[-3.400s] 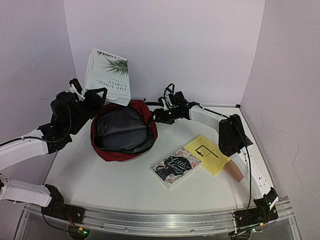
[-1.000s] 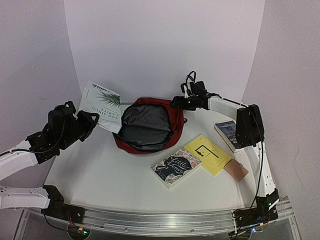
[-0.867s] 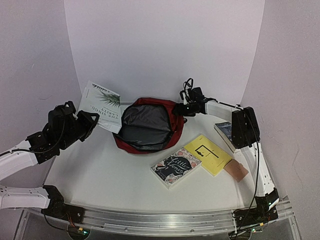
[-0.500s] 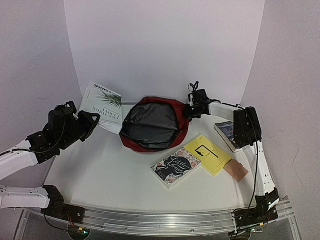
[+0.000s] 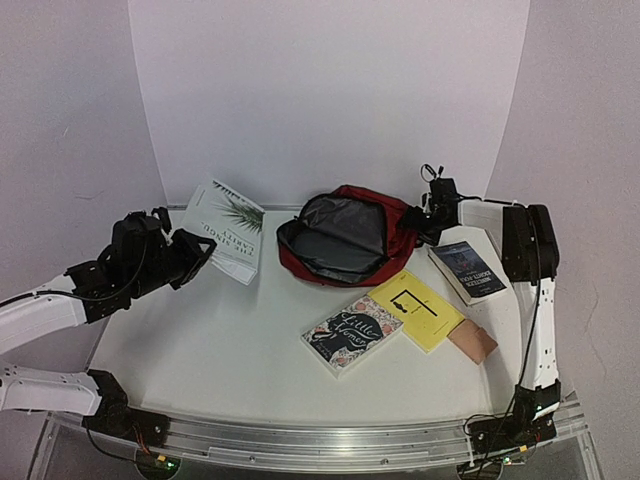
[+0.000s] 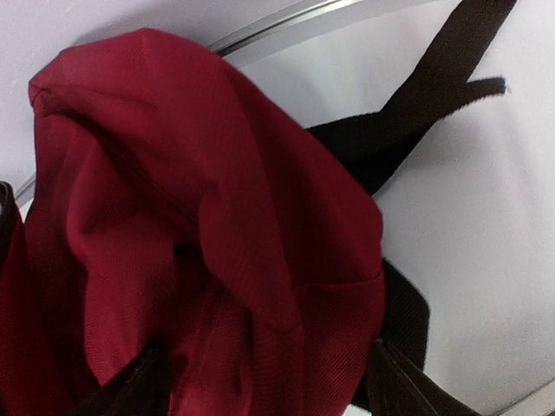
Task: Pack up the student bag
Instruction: Move the student bag to the center of the board.
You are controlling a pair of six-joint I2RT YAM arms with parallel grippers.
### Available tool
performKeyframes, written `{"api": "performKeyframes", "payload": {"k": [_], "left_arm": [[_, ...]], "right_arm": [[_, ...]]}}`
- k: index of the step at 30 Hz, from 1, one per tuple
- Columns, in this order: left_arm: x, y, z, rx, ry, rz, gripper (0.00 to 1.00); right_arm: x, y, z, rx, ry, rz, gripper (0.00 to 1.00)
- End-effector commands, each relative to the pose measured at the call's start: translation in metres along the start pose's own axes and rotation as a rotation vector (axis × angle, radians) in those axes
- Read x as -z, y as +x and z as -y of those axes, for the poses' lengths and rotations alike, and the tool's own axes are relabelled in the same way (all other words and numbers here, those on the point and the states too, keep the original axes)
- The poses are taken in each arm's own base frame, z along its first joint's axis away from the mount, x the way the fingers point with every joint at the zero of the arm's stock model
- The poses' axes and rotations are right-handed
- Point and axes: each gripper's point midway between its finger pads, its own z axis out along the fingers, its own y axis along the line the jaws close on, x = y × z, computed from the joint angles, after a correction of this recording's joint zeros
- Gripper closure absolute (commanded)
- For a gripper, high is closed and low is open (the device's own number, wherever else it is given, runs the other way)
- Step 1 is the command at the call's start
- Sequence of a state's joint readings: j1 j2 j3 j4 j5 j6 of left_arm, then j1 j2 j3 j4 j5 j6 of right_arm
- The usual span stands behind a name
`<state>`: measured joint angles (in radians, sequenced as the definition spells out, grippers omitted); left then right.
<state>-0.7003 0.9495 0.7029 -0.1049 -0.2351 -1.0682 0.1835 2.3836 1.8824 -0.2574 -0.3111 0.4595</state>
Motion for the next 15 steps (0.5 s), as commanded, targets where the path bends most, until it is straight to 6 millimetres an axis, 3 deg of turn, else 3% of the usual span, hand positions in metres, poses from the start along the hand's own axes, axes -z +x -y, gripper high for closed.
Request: {"api": "performKeyframes", "payload": {"k": [1,5,8,15], "left_arm": [[-0.001,0.008,0.053,-0.047,0.193,-0.097,1.0],[-0.01,0.031,0.07,-0.074,0.273,-0.223,1.0],[-0.014,0.036,0.075,-0.088,0.284,-0.253,1.0],[-0.018,0.034,0.078,-0.091,0.279,-0.249,1.0]], "right_arm": [[0.065,-0.04,-0.065,0.144,-0.141,0.103,0.06],[0.087,-0.055,-0.091,0.173,-0.245,0.123,0.02],[0.09,-0.057,-0.108,0.159,-0.321,0.105,0.02],[0.074,-0.059,-0.108,0.148,-0.315,0.1,0.02]]}}
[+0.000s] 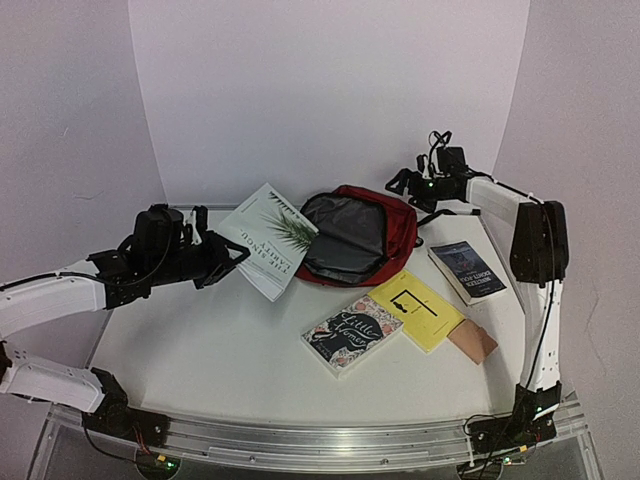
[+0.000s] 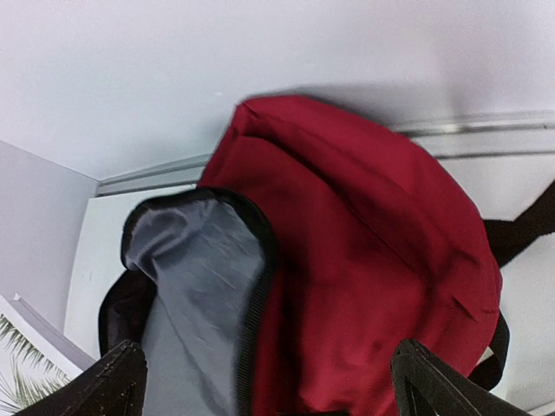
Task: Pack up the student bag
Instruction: Move the student bag to the center of the board, then place the book in the student bag.
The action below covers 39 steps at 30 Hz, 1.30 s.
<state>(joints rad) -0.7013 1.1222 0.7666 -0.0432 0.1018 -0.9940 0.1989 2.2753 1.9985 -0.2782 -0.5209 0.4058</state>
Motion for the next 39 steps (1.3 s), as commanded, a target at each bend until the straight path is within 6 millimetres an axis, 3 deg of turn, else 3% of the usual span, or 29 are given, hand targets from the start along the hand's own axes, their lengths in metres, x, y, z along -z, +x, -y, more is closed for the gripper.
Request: {"api": "performKeyframes", "payload": {"k": [1,6,12,20,23,25,27,32,39], "left_arm": [[0.01,-0.027,0.049,-0.04,0.145,0.074,1.0],[0.01,-0.026,0.044,-0.035,0.126,0.077,1.0],[0.003,-0.02,0.042,-0.023,0.132,0.045,1.0],[0.0,-0.02,0.042,-0.008,0.145,0.048,1.0],[-0.004,-0.016,0.039,0.009,0.149,0.037,1.0],[-0.007,-0.011,0.035,0.019,0.154,0.024,1.0],[-0.01,-0.009,0.033,0.03,0.158,0.016,1.0],[-0.018,-0.002,0.031,0.068,0.193,-0.006,1.0],[-0.039,0.01,0.038,0.141,0.309,-0.065,1.0]], "right_arm": [[0.002,-0.016,-0.01,0.039,-0.009,0.043,0.02],[0.0,-0.013,-0.014,0.066,-0.005,0.029,0.02],[-0.028,0.021,-0.024,0.106,-0.029,-0.062,0.02],[-0.061,0.045,-0.02,0.148,0.004,-0.118,0.07],[-0.068,0.053,-0.022,0.156,0.001,-0.134,0.17],[-0.068,0.052,-0.025,0.157,-0.001,-0.131,0.3],[-0.064,0.047,-0.029,0.16,-0.002,-0.119,0.54],[-0.038,0.022,-0.059,0.171,-0.051,-0.066,1.0],[0.007,-0.014,-0.112,0.196,-0.18,0.008,1.0]]}}
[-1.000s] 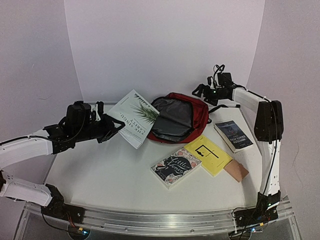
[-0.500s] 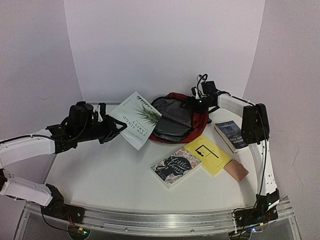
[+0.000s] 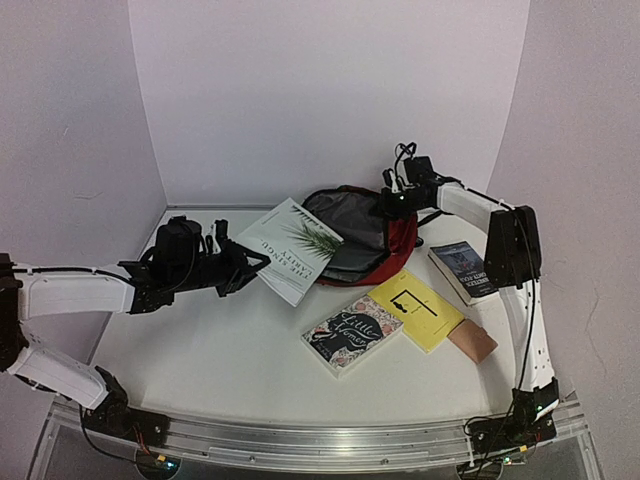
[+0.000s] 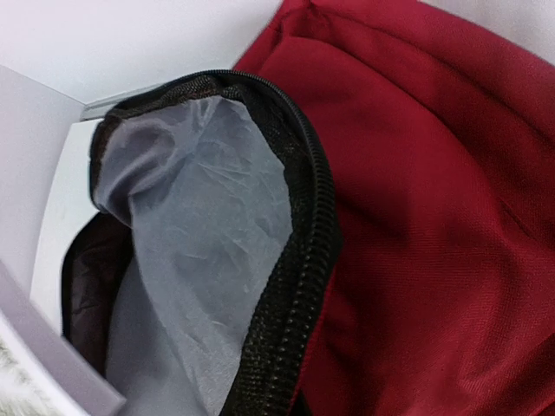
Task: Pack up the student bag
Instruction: Place the book in the student bag.
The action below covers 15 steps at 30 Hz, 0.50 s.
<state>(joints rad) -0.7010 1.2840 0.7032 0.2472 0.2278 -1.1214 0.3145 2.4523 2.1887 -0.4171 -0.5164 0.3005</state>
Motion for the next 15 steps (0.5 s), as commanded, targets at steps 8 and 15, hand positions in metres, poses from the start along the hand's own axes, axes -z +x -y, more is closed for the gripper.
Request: {"api": "performKeyframes", "payload": {"k": [8,15], "left_arm": [[-0.026,-0.001,0.042,0.075,0.302,-0.034,1.0],[-0.06,0.012,0.036,0.233,0.435,-0.143,1.0]], "right_arm": [[0.113,-0.089,-0.123,0.131,-0.32,0.232,1.0],[0.123,-0.088,-0.146,0.176,-0.442,0.227,1.0]]}}
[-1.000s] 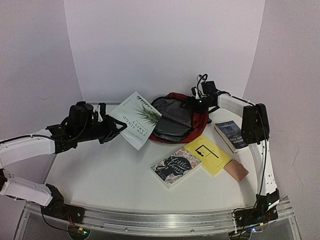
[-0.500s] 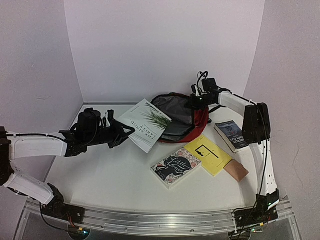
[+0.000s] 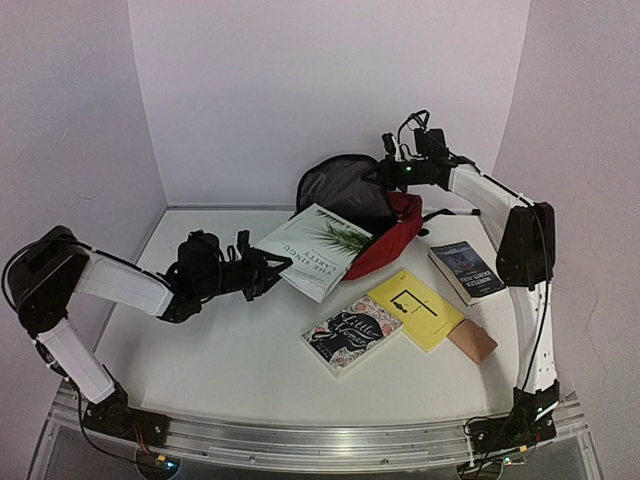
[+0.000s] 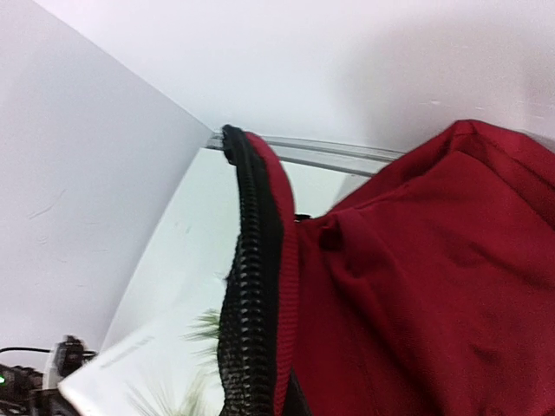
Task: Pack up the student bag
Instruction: Place the book in the student bag.
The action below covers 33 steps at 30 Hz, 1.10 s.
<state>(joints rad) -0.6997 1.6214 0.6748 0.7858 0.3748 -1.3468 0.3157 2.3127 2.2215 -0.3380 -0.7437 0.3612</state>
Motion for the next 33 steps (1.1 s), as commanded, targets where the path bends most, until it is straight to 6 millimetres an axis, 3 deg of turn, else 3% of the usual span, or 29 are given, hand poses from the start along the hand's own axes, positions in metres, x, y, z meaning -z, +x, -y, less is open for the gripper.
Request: {"api": "performKeyframes", "payload": {"k": [1,9,16,23,29,33], "left_arm": [[-0.017,0.004,0.037,0.084,0.258,-0.079,1.0],[-0.044,-0.002,0.007,0.216,0.351,-0.103,1.0],[-0.05,-0.033,0.018,0.211,0.389,-0.058,1.0],[-0.048,-0.07,0.017,0.189,0.399,0.024,1.0],[-0.088,-0.065,0.031,0.127,0.356,-0.05,1.0],[-0.092,-0.079,0.028,0.118,0.373,-0.021,1.0]], "right_arm": [[0.03,-0.04,-0.064,0.118,-0.167,0.096,1.0],[0.034,-0.026,-0.08,0.152,-0.254,0.059,1.0],[0.036,-0.003,-0.101,0.2,-0.314,0.006,1.0],[0.037,0.008,-0.117,0.23,-0.357,-0.017,1.0],[0.028,0.014,-0.131,0.245,-0.392,-0.033,1.0],[0.016,0.023,-0.145,0.254,-0.426,-0.055,1.0]]}}
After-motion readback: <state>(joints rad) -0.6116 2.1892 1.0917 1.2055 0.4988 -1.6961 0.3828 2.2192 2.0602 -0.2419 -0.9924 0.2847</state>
